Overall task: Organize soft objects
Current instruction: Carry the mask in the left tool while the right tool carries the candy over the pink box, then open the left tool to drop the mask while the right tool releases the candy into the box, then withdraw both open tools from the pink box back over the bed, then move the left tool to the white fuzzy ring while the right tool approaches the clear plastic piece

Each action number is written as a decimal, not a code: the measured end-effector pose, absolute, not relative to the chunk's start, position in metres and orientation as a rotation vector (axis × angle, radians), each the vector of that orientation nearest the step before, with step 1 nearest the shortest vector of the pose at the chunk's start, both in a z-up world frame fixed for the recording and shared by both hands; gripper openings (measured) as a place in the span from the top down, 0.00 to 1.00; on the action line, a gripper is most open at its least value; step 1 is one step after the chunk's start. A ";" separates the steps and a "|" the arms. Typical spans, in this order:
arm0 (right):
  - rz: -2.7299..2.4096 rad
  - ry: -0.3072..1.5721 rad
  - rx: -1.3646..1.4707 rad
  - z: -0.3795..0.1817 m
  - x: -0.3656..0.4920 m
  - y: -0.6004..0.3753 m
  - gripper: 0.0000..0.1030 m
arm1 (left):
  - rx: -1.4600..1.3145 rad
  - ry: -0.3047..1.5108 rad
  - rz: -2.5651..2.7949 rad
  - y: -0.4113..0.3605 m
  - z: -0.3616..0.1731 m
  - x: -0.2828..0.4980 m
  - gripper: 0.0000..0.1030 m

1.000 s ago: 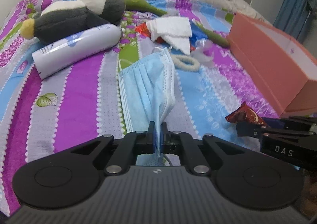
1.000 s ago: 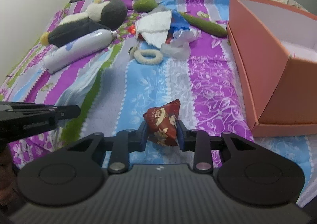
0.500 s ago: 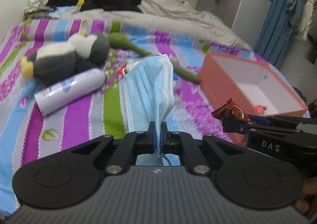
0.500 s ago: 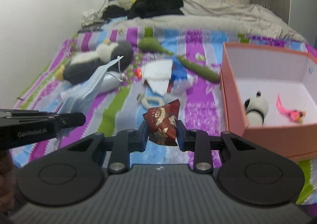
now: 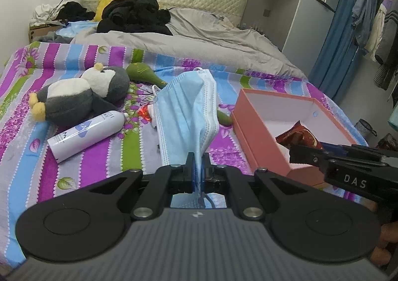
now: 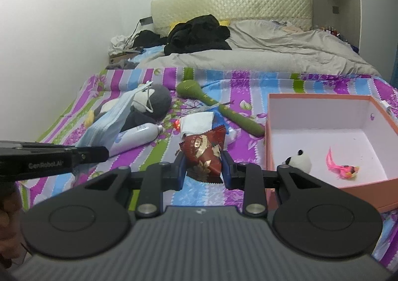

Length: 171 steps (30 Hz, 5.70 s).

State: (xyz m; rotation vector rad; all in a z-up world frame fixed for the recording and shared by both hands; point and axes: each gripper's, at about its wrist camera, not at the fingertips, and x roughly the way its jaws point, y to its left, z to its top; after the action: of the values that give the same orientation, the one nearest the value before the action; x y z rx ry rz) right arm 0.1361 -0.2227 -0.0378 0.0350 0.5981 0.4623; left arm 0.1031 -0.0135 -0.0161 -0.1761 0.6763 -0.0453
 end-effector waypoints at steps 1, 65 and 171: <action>0.460 0.596 0.036 -0.036 0.136 -0.226 0.68 | -0.176 0.676 -0.049 -0.017 -0.014 0.104 0.95; 0.107 0.876 0.220 -0.128 0.302 -0.414 0.46 | -0.060 0.971 -0.385 -0.239 -0.103 0.364 0.51; 0.442 0.640 0.028 -0.157 0.177 -0.153 0.46 | -0.230 0.747 -0.028 0.068 -0.158 0.195 0.51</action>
State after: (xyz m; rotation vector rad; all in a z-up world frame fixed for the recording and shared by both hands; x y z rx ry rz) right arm 0.1773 -0.1527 -0.1573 0.0284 0.6396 0.4416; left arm 0.1947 0.0679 -0.1585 -0.2302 0.7468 -0.0283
